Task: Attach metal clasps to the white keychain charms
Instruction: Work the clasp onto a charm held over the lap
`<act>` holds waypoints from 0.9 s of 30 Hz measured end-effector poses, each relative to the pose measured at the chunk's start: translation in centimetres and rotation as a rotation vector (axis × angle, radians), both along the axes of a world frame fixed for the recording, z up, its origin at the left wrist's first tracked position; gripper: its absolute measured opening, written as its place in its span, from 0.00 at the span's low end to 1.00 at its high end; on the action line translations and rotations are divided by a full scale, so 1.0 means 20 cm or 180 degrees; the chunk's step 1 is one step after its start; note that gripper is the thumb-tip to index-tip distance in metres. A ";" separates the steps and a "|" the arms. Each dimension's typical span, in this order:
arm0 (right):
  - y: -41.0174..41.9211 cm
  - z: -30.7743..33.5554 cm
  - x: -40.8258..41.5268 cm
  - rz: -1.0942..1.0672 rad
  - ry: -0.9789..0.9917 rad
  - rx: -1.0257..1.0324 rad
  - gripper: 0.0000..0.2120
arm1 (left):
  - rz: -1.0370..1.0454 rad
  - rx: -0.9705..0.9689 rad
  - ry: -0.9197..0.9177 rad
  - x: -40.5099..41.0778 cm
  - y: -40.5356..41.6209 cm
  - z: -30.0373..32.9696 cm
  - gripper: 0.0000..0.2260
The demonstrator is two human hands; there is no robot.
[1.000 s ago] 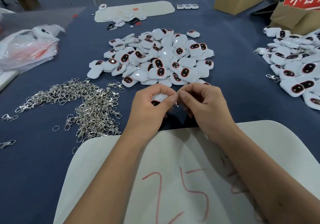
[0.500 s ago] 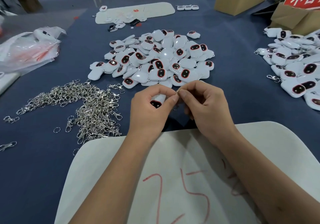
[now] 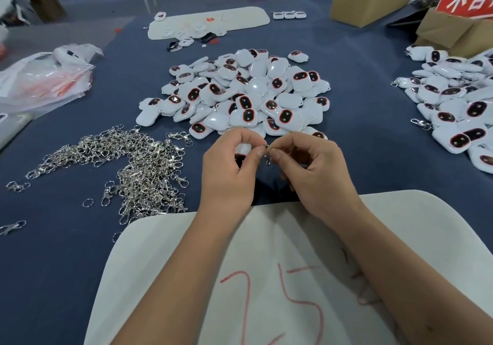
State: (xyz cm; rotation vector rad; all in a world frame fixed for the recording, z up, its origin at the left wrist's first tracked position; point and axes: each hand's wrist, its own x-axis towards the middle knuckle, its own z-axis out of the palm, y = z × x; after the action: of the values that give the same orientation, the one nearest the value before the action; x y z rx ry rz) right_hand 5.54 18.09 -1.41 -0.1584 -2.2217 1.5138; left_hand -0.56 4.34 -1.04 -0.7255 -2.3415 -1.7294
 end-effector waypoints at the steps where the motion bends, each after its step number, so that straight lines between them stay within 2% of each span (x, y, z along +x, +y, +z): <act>1: 0.01 0.00 0.00 0.0023 -0.0020 -0.0036 0.07 | -0.0009 -0.0028 0.0048 0.00 0.00 0.00 0.06; 7: 0.04 0.02 0.01 0.0170 -0.0234 -0.0403 0.08 | 0.0009 -0.0313 0.0387 0.01 0.01 0.00 0.07; 27: 0.03 0.02 0.02 0.0170 -0.0349 -0.0218 0.06 | 0.0145 -0.0316 0.0495 0.02 0.02 -0.01 0.06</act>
State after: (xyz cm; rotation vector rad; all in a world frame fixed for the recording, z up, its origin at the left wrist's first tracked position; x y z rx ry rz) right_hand 6.03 18.70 -0.91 -0.2097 -2.2763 1.6475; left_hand -0.08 4.76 -1.24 -0.7854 -2.3320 -1.4905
